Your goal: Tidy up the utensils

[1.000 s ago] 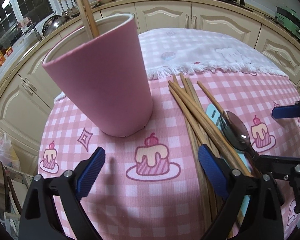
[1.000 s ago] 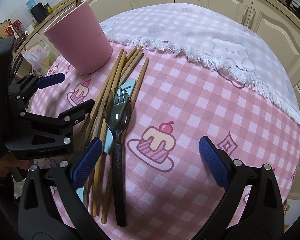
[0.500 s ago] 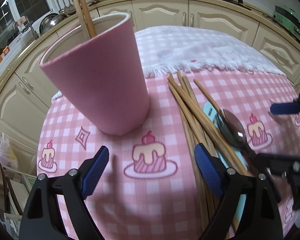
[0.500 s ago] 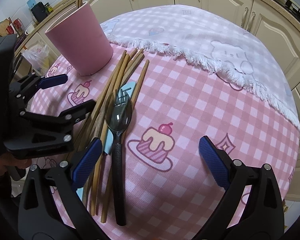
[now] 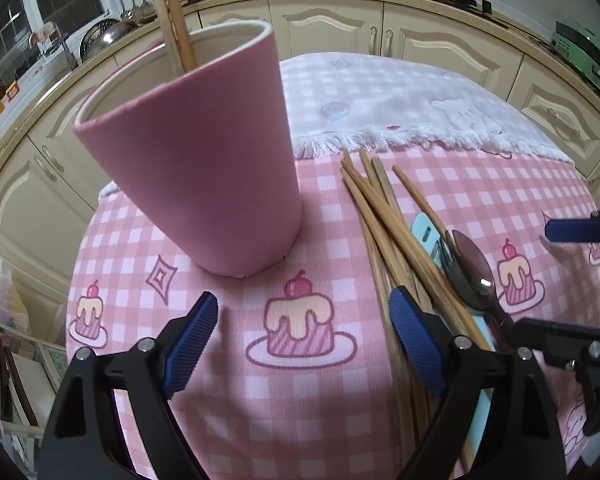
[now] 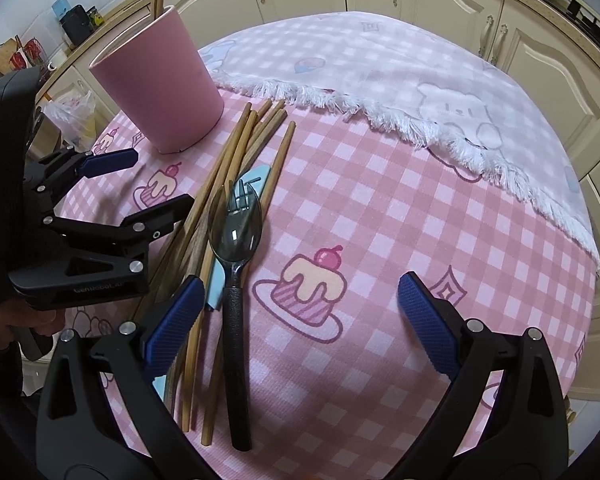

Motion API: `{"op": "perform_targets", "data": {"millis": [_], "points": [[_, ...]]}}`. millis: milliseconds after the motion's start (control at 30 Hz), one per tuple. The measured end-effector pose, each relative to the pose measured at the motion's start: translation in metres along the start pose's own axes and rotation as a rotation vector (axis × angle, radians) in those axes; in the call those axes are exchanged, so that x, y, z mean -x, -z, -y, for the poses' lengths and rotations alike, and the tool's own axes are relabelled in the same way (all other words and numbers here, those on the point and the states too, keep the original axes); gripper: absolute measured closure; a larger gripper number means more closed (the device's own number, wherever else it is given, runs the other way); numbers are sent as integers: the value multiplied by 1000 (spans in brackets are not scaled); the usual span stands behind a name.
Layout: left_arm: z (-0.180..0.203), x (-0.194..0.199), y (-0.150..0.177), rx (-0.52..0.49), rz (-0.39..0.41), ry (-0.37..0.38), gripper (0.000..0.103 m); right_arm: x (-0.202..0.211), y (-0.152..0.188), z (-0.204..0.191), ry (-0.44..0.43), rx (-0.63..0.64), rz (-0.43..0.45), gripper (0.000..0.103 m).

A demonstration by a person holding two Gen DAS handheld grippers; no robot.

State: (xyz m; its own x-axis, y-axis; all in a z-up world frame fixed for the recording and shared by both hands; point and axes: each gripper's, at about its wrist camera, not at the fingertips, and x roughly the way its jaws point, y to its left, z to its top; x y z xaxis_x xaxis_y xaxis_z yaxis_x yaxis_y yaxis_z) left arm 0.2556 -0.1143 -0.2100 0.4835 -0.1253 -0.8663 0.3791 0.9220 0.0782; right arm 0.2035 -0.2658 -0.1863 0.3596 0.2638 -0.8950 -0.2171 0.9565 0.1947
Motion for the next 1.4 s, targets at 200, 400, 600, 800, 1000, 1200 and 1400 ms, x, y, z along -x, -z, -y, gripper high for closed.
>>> {"op": "perform_targets", "data": {"millis": [200,400,600,800,1000,1200,1400], "points": [[2,-8,1,10,-4,-11,16,3,0,-1,3,0,5,8],[5,-3,7,-24,-24,9,26,-3,-2,1,1,-4,-21,15],[17,-5,-3,-87,-42,12,33,-7,-8,-5,-10,8,-36,43],[28,-7,-12,-143,-69,51,54,-10,-12,-11,-63,10,-58,72],[37,-7,-18,-182,-87,123,87,-17,-17,-10,-70,-9,-58,80],[31,-1,-9,-173,-76,126,97,-18,-14,-3,-128,-56,-49,90],[21,6,1,-158,-81,134,97,-19,-13,4,-175,-98,-53,90]]}}
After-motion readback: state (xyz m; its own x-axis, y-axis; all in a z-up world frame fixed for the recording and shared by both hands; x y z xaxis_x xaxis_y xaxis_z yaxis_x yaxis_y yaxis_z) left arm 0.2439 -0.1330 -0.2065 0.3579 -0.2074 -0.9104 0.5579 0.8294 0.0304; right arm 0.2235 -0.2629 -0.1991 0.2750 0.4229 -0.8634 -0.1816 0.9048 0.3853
